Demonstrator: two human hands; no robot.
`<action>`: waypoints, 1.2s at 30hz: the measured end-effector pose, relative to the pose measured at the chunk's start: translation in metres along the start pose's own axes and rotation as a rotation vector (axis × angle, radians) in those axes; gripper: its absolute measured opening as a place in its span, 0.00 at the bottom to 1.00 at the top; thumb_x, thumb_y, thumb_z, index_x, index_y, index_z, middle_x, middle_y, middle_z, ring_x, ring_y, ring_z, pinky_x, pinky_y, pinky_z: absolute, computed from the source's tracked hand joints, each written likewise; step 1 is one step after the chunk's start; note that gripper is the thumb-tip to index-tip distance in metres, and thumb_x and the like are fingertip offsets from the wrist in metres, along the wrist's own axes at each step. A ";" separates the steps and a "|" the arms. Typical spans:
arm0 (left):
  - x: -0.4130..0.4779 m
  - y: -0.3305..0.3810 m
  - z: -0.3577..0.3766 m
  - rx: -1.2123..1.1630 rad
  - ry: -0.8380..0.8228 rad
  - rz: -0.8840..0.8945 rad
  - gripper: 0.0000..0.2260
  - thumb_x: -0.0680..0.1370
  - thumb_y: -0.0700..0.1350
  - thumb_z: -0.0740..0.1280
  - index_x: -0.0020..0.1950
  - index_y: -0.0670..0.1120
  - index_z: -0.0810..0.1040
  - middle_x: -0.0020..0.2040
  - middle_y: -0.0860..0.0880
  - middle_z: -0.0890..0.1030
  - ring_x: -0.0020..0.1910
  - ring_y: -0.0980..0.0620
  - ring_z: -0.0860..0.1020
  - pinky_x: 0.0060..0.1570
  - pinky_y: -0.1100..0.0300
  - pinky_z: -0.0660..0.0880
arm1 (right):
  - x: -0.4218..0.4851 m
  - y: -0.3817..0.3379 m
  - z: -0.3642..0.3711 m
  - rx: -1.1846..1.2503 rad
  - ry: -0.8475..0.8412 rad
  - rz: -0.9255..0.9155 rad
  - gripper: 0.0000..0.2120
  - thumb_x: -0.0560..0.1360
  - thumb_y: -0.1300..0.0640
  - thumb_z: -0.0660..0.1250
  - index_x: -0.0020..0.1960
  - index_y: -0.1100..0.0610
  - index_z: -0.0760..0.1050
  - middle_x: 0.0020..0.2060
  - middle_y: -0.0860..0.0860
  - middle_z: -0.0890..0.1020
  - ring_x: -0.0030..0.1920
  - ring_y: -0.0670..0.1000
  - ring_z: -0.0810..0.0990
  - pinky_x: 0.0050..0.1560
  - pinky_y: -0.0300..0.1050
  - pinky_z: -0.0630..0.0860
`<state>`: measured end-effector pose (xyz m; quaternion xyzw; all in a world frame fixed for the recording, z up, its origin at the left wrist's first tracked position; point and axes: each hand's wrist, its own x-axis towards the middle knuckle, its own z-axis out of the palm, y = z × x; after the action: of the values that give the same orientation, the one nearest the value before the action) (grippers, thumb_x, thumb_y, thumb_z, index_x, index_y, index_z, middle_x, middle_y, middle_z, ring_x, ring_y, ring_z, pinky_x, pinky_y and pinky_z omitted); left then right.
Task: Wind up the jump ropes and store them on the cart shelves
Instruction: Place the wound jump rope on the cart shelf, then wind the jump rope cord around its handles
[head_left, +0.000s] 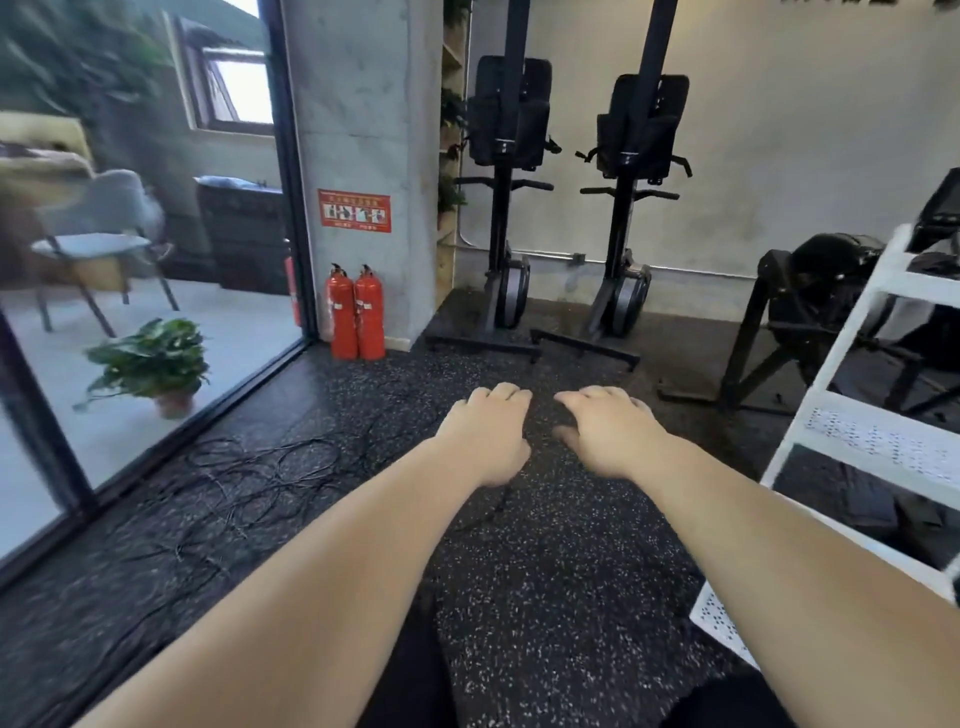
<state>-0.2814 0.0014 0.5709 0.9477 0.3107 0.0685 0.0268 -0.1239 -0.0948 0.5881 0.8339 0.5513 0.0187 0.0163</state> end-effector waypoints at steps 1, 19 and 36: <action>-0.002 -0.010 0.008 -0.002 -0.014 -0.015 0.32 0.85 0.51 0.64 0.86 0.47 0.56 0.85 0.46 0.58 0.80 0.39 0.63 0.75 0.40 0.67 | 0.004 -0.008 0.010 0.008 -0.017 -0.008 0.30 0.86 0.39 0.58 0.85 0.47 0.58 0.81 0.53 0.65 0.81 0.60 0.61 0.79 0.63 0.62; 0.038 -0.147 0.178 -0.101 -0.372 -0.267 0.29 0.85 0.54 0.65 0.83 0.45 0.63 0.81 0.44 0.65 0.77 0.37 0.67 0.73 0.40 0.70 | 0.113 -0.098 0.193 0.102 -0.376 -0.150 0.30 0.86 0.40 0.59 0.84 0.48 0.58 0.79 0.53 0.66 0.78 0.60 0.64 0.76 0.62 0.67; 0.050 -0.186 0.426 -0.277 -0.740 -0.614 0.21 0.83 0.50 0.64 0.76 0.50 0.69 0.74 0.42 0.67 0.74 0.37 0.67 0.71 0.41 0.70 | 0.173 -0.114 0.437 0.216 -0.778 -0.191 0.26 0.87 0.52 0.57 0.84 0.48 0.58 0.80 0.52 0.65 0.76 0.60 0.67 0.74 0.60 0.71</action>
<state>-0.2881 0.1775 0.1377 0.7607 0.5329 -0.2429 0.2800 -0.1394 0.1057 0.1483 0.7206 0.5778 -0.3577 0.1374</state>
